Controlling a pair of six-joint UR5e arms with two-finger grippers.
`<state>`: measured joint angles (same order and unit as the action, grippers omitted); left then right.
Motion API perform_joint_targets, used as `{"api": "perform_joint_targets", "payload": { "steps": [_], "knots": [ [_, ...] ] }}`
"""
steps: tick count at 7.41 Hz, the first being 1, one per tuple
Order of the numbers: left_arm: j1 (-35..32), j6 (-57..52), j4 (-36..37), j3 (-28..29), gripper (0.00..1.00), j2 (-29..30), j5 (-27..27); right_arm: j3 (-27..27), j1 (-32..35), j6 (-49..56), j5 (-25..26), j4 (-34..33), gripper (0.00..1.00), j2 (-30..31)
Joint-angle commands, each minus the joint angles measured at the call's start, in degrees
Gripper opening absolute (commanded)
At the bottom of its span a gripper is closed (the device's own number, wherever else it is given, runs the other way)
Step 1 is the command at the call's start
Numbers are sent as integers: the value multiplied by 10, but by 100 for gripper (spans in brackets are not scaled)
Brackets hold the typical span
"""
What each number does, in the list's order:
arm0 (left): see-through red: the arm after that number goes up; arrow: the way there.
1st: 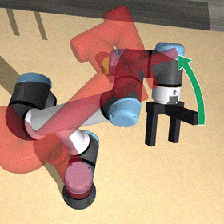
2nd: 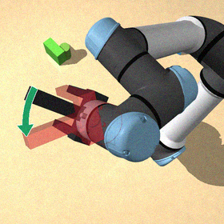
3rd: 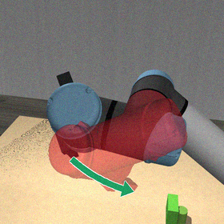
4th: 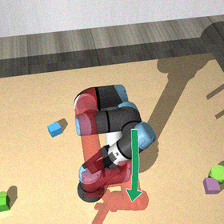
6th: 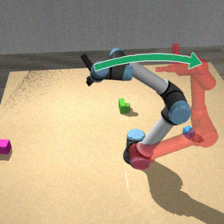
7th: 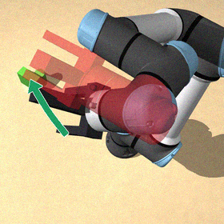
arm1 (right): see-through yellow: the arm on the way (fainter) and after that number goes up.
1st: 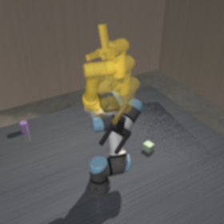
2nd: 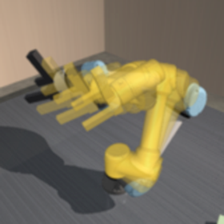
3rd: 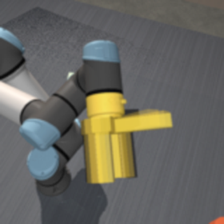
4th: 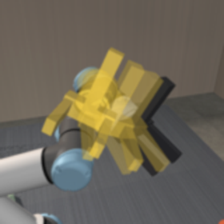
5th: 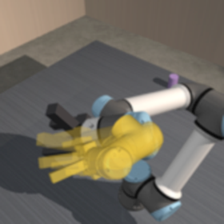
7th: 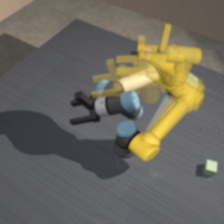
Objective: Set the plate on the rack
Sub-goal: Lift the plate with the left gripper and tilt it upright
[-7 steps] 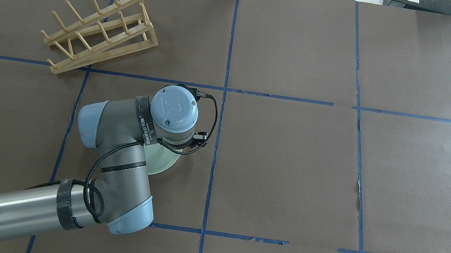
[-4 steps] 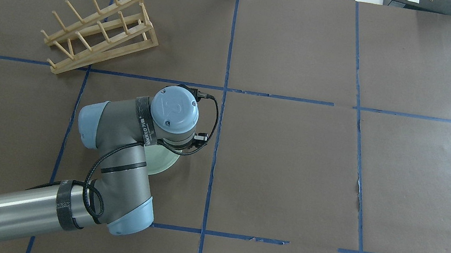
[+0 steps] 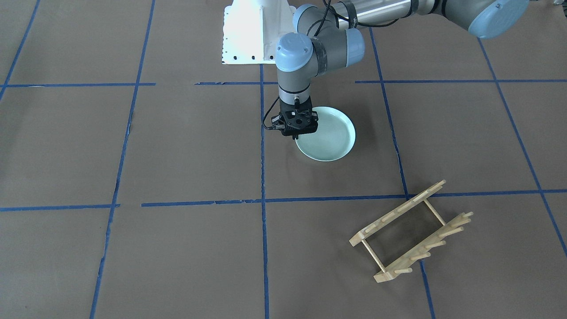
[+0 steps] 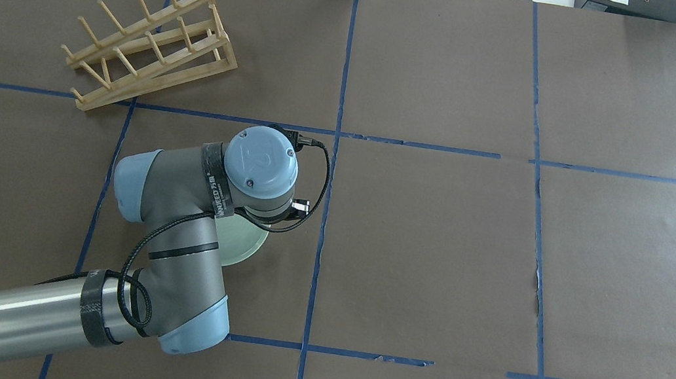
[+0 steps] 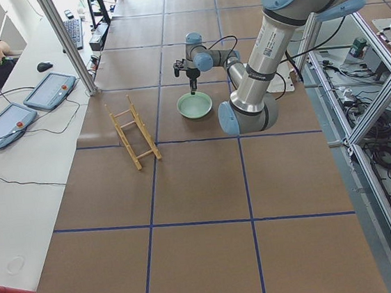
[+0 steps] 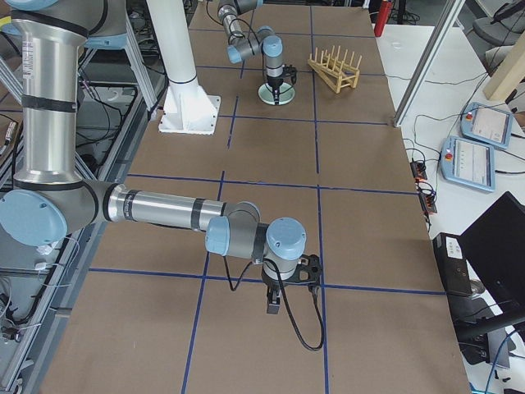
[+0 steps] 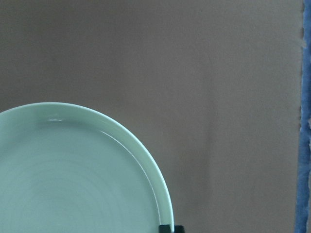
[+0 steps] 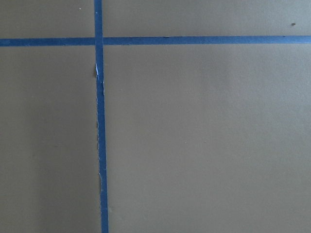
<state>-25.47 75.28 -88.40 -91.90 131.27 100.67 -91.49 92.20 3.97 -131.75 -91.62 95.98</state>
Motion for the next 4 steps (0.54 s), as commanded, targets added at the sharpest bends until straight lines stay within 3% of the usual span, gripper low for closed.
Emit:
{"api": "perform_joint_targets", "payload": {
  "steps": [1, 4],
  "knots": [
    [-23, -8, 73, -65, 0, -1, 1, 0, 0, 0, 0, 0, 100, 0],
    [-124, -42, 124, -148, 0, 14, 15, 0, 0, 0, 0, 0, 100, 0]
  ]
}}
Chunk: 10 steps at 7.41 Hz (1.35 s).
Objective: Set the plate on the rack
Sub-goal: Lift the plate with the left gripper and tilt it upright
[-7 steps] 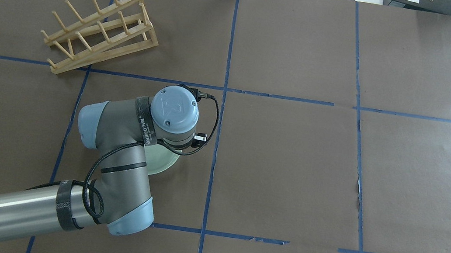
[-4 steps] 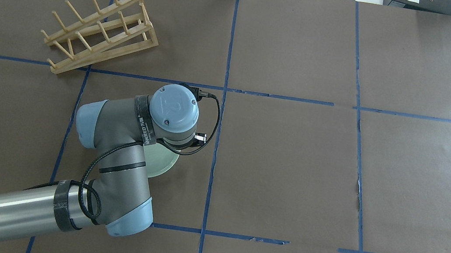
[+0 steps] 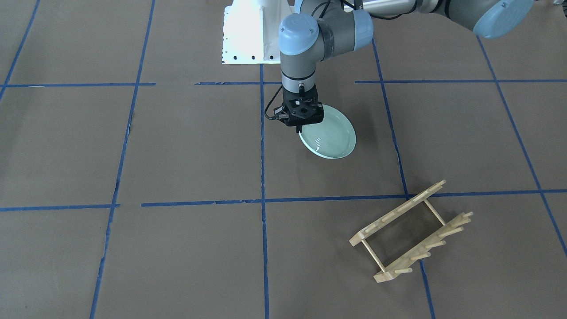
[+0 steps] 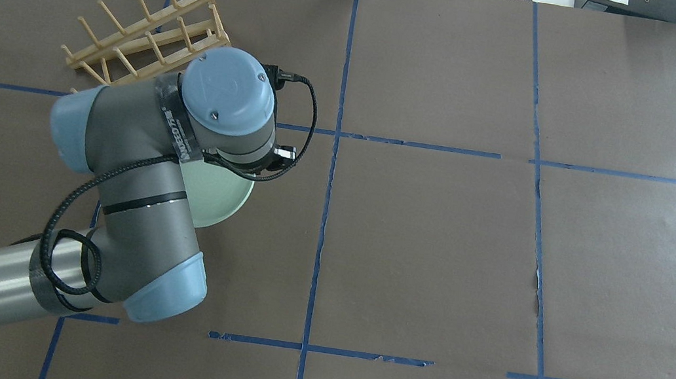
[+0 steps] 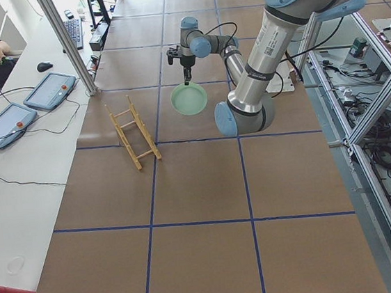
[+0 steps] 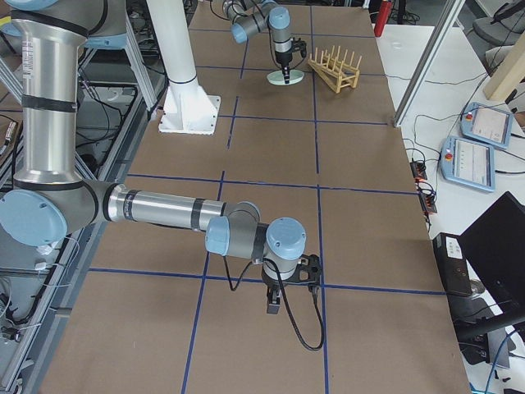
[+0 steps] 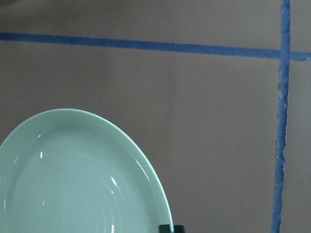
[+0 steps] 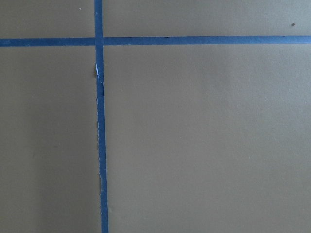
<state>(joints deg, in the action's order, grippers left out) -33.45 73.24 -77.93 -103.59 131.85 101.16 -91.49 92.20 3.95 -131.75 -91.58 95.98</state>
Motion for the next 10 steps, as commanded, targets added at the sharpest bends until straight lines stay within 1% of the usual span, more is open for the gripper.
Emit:
{"api": "perform_joint_targets", "payload": {
  "steps": [1, 2, 3, 4, 5, 6, 8, 9, 10],
  "knots": [
    [-100, -28, 18, -58, 0, 8, 44, 1, 0, 1, 0, 0, 100, 0],
    [-157, -34, 13, -80, 0, 9, 82, 0, 0, 0, 0, 0, 100, 0],
    [-213, -34, -29, -82, 0, 9, 116, 0, 0, 0, 0, 0, 100, 0],
    [-257, -32, -95, -74, 0, 3, 150, 0, 0, 1, 0, 0, 100, 0],
    [-287, -25, -154, -62, 0, 1, 156, 1, 0, 1, 0, 0, 100, 0],
    [-301, 3, -225, -34, 0, -8, 158, 0, 0, 0, 0, 0, 100, 0],
    [-316, 115, -449, 29, 0, -52, 159, 1, 0, 0, 0, 0, 100, 0],
    [-324, 170, -562, 74, 0, -61, 158, 1, 0, 0, 0, 0, 100, 0],
    [-338, 195, -646, 112, 0, -61, 158, 1, 0, 1, 0, 0, 100, 0]
  ]
}}
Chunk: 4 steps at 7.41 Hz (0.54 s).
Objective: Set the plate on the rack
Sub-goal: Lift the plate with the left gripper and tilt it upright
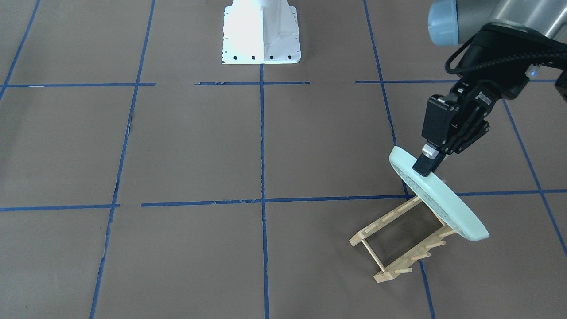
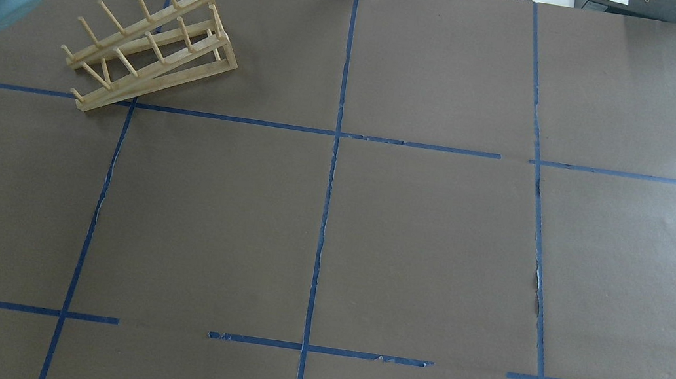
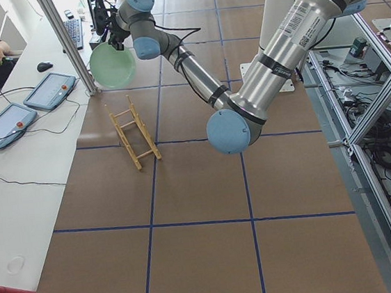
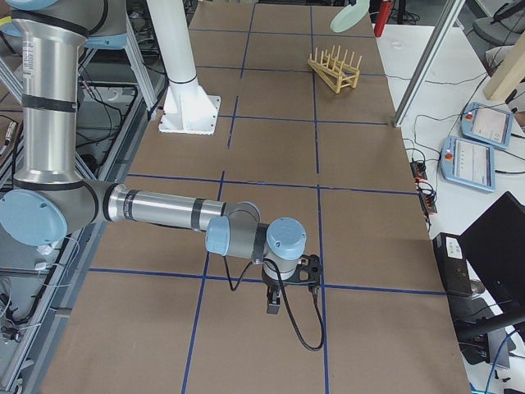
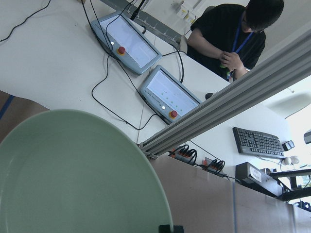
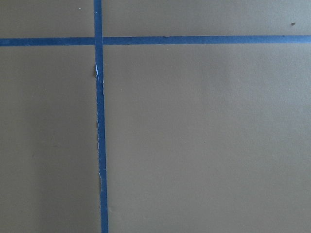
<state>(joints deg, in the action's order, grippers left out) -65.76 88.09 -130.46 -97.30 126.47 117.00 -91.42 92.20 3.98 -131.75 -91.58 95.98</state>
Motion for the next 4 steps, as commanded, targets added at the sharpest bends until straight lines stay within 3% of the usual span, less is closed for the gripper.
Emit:
{"api": "perform_joint_targets", "payload": {
  "steps": [1, 3, 4],
  "knots": [
    [-17, 64, -175, 71, 0, -9, 0, 0, 0, 0, 0, -1, 100, 0],
    [-17, 146, -363, 133, 0, -36, -7, 0, 0, 0, 0, 0, 100, 0],
    [-17, 163, -419, 149, 0, -50, -24, 0, 0, 1, 0, -1, 100, 0]
  ]
}}
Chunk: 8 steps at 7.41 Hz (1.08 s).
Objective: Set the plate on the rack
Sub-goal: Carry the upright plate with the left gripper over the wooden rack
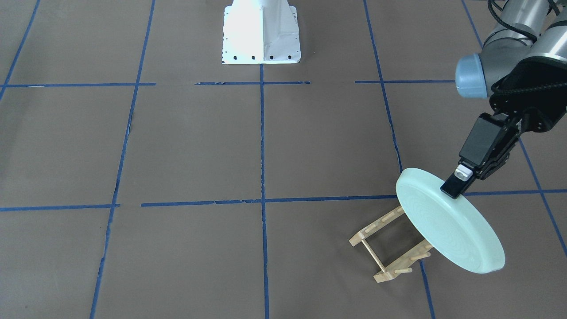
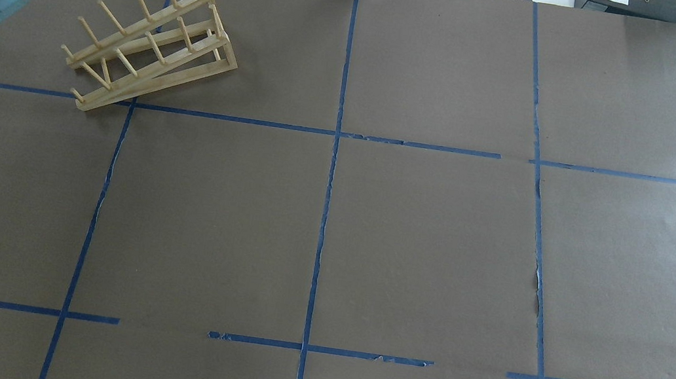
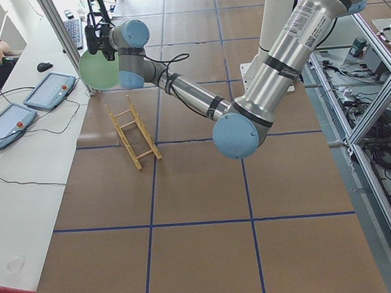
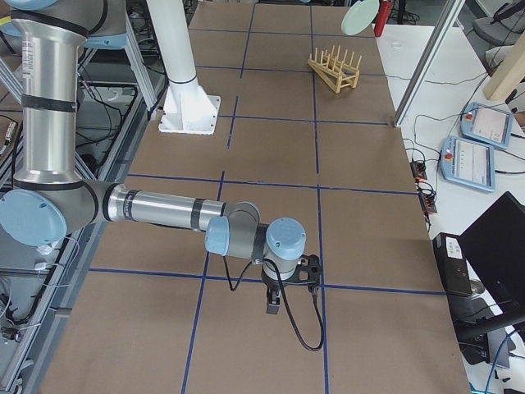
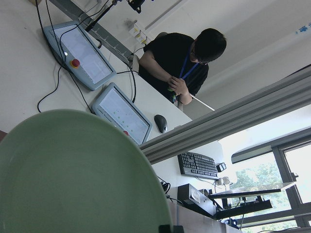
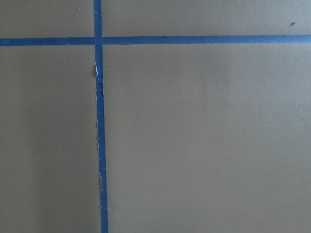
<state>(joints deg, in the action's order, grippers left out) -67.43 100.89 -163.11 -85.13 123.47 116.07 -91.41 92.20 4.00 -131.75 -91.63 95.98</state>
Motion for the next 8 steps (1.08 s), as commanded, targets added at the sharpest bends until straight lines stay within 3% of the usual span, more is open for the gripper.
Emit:
{"api": "perform_joint_targets", "payload": {
  "steps": [1, 8],
  "knots": [
    [3, 45, -116, 39, 0, -20, -43, 0, 0, 0, 0, 0, 100, 0],
    [43, 35, -130, 101, 0, -17, -66, -1, 0, 0, 0, 0, 100, 0]
  ]
}}
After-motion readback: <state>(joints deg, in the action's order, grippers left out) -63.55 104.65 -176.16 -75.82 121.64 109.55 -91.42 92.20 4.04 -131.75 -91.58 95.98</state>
